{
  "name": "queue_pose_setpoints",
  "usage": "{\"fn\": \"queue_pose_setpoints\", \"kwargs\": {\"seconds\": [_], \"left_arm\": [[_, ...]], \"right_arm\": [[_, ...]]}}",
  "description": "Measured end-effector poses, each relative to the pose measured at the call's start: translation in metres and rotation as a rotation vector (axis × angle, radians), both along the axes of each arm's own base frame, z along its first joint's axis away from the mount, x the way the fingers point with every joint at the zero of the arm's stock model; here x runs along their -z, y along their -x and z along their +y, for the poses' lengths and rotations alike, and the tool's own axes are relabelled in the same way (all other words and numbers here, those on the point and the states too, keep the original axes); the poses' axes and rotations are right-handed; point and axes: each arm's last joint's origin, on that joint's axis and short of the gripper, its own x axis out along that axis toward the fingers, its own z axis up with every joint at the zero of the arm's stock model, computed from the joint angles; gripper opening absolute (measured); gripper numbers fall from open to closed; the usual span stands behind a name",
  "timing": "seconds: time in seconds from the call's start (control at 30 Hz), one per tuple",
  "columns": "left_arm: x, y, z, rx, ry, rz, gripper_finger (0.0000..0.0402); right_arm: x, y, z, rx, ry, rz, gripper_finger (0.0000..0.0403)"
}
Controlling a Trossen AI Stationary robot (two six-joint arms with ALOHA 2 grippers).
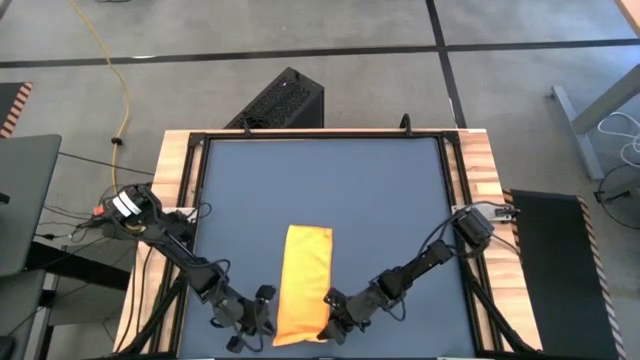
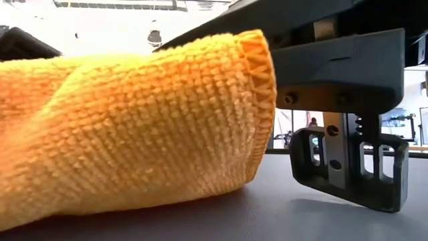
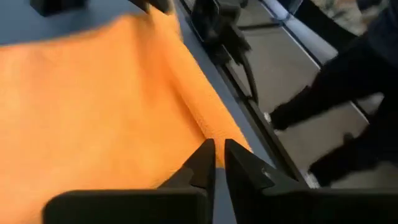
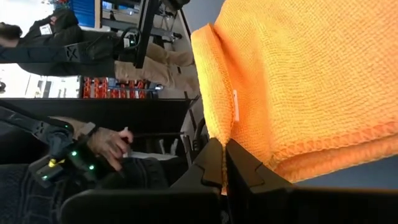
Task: Roll towel
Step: Roll the yellow towel
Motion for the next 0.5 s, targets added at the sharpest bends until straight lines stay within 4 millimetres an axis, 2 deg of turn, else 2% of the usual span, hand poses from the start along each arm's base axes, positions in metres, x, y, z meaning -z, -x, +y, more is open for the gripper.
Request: {"fn": "queue_pose_setpoints", "kwargs": {"seconds": [0.13, 0.23, 0.37, 0.5], "left_arm": [[0.003, 0.007, -0.005, 0.112, -0.023, 0.037, 0.0078], [0.004, 0.013, -0.010, 0.160, -0.079, -0.005, 0.0116], [0.002, 0.019, -0.017, 0.139, -0.279, -0.162, 0.0146], [-0.003, 0.016, -0.035, 0.167, -0.524, -0.308, 0.0150]], "right_arm": [[0.000, -0.003, -0.004, -0.003, -0.015, 0.009, 0.0021], [0.000, -0.004, -0.007, -0.001, -0.017, 0.012, 0.0021], [0.000, -0.006, -0.009, 0.005, -0.017, 0.008, 0.0021], [0.000, -0.006, -0.009, 0.006, -0.017, 0.007, 0.0021]]}}
